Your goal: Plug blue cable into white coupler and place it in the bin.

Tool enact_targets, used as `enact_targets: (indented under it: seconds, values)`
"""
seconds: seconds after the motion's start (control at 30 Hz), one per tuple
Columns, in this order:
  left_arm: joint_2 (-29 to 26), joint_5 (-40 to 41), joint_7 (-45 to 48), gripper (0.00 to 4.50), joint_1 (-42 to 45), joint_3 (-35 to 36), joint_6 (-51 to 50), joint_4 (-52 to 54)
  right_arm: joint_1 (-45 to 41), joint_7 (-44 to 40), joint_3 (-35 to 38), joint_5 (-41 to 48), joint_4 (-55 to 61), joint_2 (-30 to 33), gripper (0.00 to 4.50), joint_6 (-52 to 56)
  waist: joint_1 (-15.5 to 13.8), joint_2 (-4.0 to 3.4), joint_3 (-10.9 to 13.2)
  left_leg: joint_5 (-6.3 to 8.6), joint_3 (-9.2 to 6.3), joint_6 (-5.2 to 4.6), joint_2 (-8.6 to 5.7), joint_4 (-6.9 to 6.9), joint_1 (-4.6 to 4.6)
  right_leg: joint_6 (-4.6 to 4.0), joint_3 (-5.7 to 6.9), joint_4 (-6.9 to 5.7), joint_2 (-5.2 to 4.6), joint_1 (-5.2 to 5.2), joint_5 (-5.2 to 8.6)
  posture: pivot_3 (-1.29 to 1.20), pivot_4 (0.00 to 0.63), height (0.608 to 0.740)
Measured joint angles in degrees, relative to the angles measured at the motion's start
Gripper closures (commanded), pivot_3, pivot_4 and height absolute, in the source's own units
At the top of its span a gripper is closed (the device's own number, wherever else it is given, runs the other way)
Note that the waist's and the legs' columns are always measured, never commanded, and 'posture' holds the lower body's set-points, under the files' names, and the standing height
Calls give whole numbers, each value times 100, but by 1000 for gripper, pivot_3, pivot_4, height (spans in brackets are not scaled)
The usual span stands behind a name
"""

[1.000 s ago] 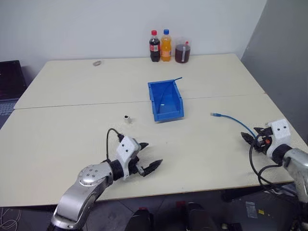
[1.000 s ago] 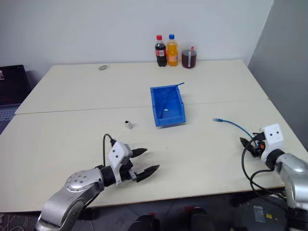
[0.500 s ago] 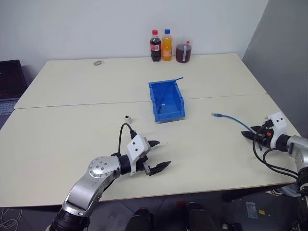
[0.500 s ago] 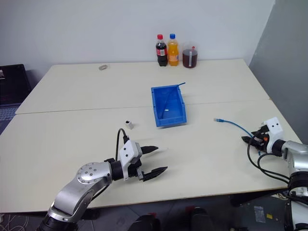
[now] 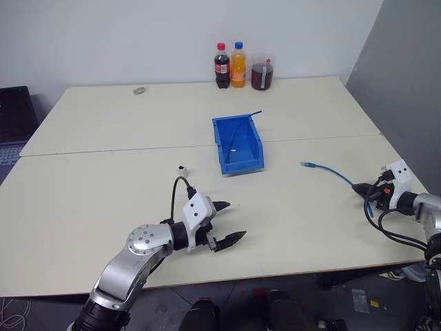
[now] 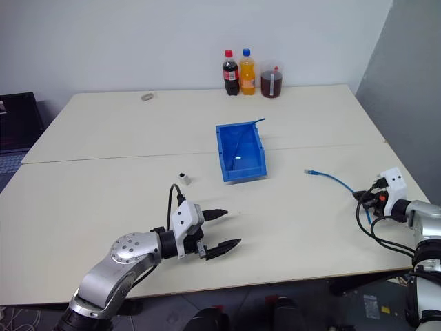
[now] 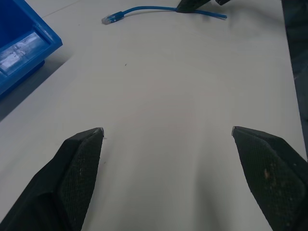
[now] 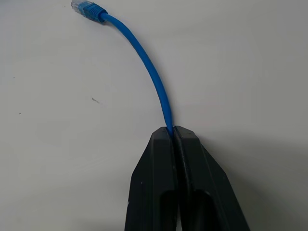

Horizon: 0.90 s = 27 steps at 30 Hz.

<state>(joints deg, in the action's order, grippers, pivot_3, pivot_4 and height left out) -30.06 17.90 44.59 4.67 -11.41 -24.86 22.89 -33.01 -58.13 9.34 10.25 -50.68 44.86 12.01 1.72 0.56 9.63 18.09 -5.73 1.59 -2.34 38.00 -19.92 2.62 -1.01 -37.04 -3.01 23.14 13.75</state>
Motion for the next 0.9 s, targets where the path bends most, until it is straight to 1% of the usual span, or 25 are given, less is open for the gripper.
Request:
enact_targets:
  seconds: [0.1, 0.2, 0.23, 0.3, 0.37, 0.47, 0.6, 0.7, 0.83, 0.9]
  values:
    - [0, 5, -10, 0, -12, 1, -14, 38, 107, -126, -4, 4, 244, 18, 4449, 25, 1, 0, 0, 0, -2, 0, 1, -1, 0, 0, 0, 0, 0, 0, 0, 0, 150, 740]
    - [-7, 35, -32, 0, -206, 60, -74, 265, 466, -459, -110, 88, 1053, 25, 4449, 241, 10, -2, 0, 0, -11, 1, 2, -2, -1, 0, -3, 0, -3, 3, 0, 0, 150, 740]
    - [-5, 59, -104, 0, -349, 126, -90, 371, 643, -582, -162, 212, 1521, 21, 4449, 443, 14, -6, 2, 0, -12, 1, 2, -3, -3, 0, -3, -1, -5, 5, 0, 0, 150, 740]
    - [-13, 128, -284, 0, -863, 403, -95, 715, 932, -725, -281, 496, 2741, -22, 4449, 1019, 29, -14, 5, 1, -10, 2, 8, -4, -4, 1, -11, -1, -13, 12, 0, 0, 150, 740]
    - [-35, 127, -403, 0, -1226, 553, -83, 961, 932, -699, -402, 676, 3511, -128, 4449, 1341, 20, -15, 5, 2, -19, 2, 9, -3, -3, 1, -4, 0, -11, 9, 1, 0, 150, 740]
    - [-11, 83, -658, 0, -2147, 887, 81, 1290, 726, -384, -800, 679, 4251, -744, 4449, 1633, 2, -9, 4, 2, -28, 1, 11, -3, -2, 2, 3, 2, -8, 5, 1, 0, 150, 740]
    - [19, -166, -925, 0, -3172, 1446, 523, 1281, 657, -117, -1573, 506, 4421, -1391, 4449, 1735, -48, -11, 7, 2, -38, 1, 3, -3, -9, 1, 12, 3, -8, 7, 2, 0, 150, 740]
    - [262, -285, -1199, 0, -3836, 1867, 817, 1244, 407, -13, -1991, 378, 4250, -1771, 4449, 1751, -79, -10, 9, 2, -35, 0, -5, -1, -12, 2, 11, 9, -9, 7, 1, 0, 150, 740]
    - [559, -505, -1342, 0, -4420, 1790, 1315, 1235, 136, 24, -2353, 155, 3891, -2108, 4449, 1650, -89, -5, 7, 3, -36, -1, -2, -3, -12, 0, 14, 12, -10, 6, 2, 0, 150, 740]
    - [680, -621, -1404, 0, -4641, 1710, 1557, 1191, 129, 18, -2514, 46, 3709, -2206, 4020, 1590, -92, -6, 9, 3, -39, -1, -2, -5, -13, -3, 16, 11, -9, 8, 3, 0, 150, 740]
